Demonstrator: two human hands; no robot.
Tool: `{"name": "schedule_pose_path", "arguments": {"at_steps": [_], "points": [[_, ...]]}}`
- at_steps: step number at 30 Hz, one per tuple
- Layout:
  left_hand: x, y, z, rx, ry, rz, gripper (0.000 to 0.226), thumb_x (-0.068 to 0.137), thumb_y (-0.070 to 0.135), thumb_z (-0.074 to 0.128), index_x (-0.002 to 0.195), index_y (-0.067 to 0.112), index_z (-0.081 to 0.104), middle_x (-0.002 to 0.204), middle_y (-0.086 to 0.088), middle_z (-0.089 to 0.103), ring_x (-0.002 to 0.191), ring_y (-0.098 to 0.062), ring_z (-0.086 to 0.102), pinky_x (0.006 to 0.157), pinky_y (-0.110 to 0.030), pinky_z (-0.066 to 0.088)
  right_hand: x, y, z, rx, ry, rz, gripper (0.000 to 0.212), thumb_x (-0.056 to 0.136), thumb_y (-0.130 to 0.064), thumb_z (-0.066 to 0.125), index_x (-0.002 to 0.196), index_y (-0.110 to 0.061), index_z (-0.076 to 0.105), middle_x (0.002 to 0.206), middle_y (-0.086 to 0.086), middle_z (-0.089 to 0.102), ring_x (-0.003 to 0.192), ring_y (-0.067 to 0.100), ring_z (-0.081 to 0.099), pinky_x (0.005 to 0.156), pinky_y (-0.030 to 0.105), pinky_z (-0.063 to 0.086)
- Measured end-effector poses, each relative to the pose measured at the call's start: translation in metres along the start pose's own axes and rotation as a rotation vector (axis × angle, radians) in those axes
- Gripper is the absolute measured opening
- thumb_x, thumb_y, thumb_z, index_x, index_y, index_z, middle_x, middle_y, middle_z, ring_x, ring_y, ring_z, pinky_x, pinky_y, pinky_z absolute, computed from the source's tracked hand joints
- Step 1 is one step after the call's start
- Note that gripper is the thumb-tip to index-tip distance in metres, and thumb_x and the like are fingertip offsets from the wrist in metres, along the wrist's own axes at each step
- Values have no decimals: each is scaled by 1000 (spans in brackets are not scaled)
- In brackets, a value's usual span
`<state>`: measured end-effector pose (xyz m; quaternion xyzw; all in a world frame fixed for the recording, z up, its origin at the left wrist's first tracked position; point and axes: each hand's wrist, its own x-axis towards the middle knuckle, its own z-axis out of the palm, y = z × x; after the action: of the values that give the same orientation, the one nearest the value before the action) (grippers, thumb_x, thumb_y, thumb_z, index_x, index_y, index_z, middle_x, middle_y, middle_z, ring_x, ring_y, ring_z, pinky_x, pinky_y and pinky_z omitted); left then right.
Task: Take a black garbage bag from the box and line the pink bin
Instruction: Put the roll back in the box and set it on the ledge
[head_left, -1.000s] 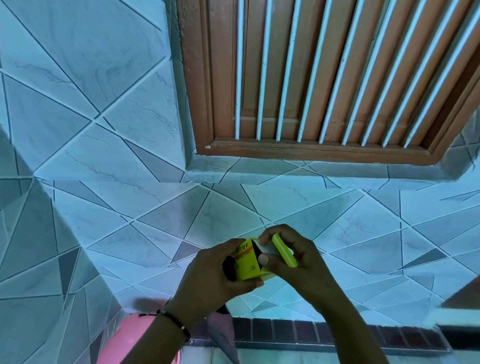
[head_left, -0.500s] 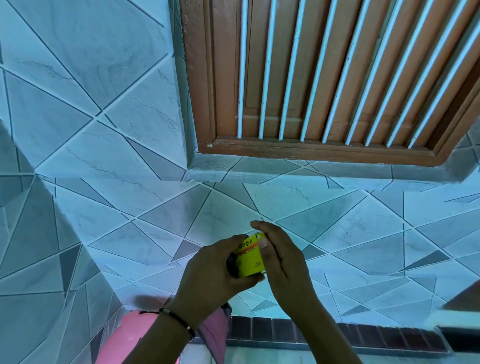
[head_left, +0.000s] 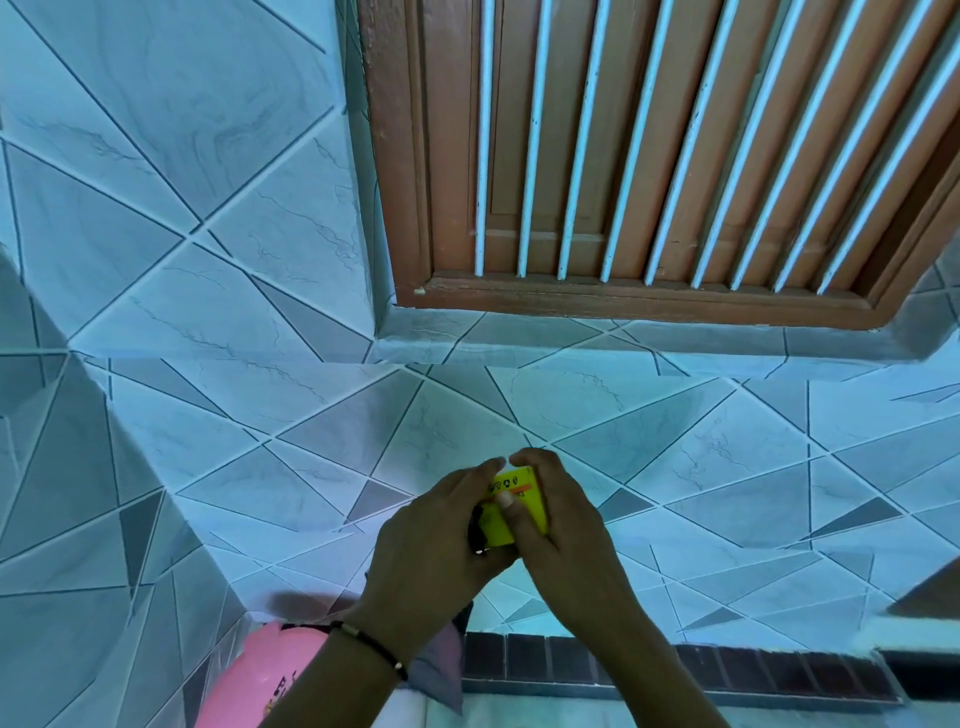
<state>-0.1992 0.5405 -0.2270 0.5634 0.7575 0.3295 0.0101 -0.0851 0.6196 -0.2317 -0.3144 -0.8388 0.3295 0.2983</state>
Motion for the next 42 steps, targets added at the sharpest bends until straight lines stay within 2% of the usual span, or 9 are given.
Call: {"name": "schedule_pose_path", "arguments": {"at_steps": [5,7,10,13,16,22,25,37,42], "points": [[4,-9,-12,-67,136,-202,92,68,45,75,143,24,25,149,5,32,98,-10,61,74,-24,45,16,8,-19,518,168,181,9,91,-37,47,98,-32,49,66,2,57,45,19,50,43,32,44],[9,-13,-13,-234,175,-308,77,71,40,74,136,20,38,113,12,61,83,-3,58,73,-17,41,24,9,-27,743,167,253,9,95,-30,47,98,-22,51,73,8,58,44,21,46,41,30,41],[22,-12,-11,-366,237,-241,29,79,28,71,105,27,59,51,16,53,49,-5,47,52,-8,35,42,11,-31,800,82,254,14,96,-29,44,101,-19,52,83,14,60,51,23,53,45,32,48],[47,-18,-17,-394,301,-236,15,82,28,67,95,33,63,56,26,60,57,4,55,55,-3,37,73,13,-36,830,-126,215,42,80,-43,65,114,-28,47,104,5,63,84,21,65,65,34,56],[75,-31,-23,-381,306,-243,8,84,33,64,82,41,63,53,17,61,58,3,59,57,-6,40,106,19,-37,828,-272,177,63,69,-17,74,118,-28,35,111,1,60,98,23,60,73,35,55],[138,-58,-23,-265,314,-221,20,86,37,59,103,33,70,82,4,66,69,-17,64,57,-7,37,174,34,-30,657,-113,86,47,78,4,67,107,-24,43,115,11,55,104,28,58,85,37,53],[175,-69,-21,-263,315,-238,23,85,38,61,102,28,72,73,1,66,69,-18,64,57,-12,39,207,44,-26,403,54,76,50,72,-7,76,116,-17,54,117,9,42,98,16,54,82,24,51],[243,-100,4,-75,197,-386,26,86,37,59,74,14,65,62,-4,60,70,-27,59,57,-27,39,278,80,1,187,225,115,51,62,-8,82,108,-9,58,99,8,66,92,24,60,79,32,49],[248,-95,8,-106,253,-386,22,88,32,58,104,21,66,94,-6,73,93,-29,64,67,-24,39,282,80,6,176,240,160,48,64,-5,81,95,-14,46,98,13,63,89,29,61,70,31,46]]}}
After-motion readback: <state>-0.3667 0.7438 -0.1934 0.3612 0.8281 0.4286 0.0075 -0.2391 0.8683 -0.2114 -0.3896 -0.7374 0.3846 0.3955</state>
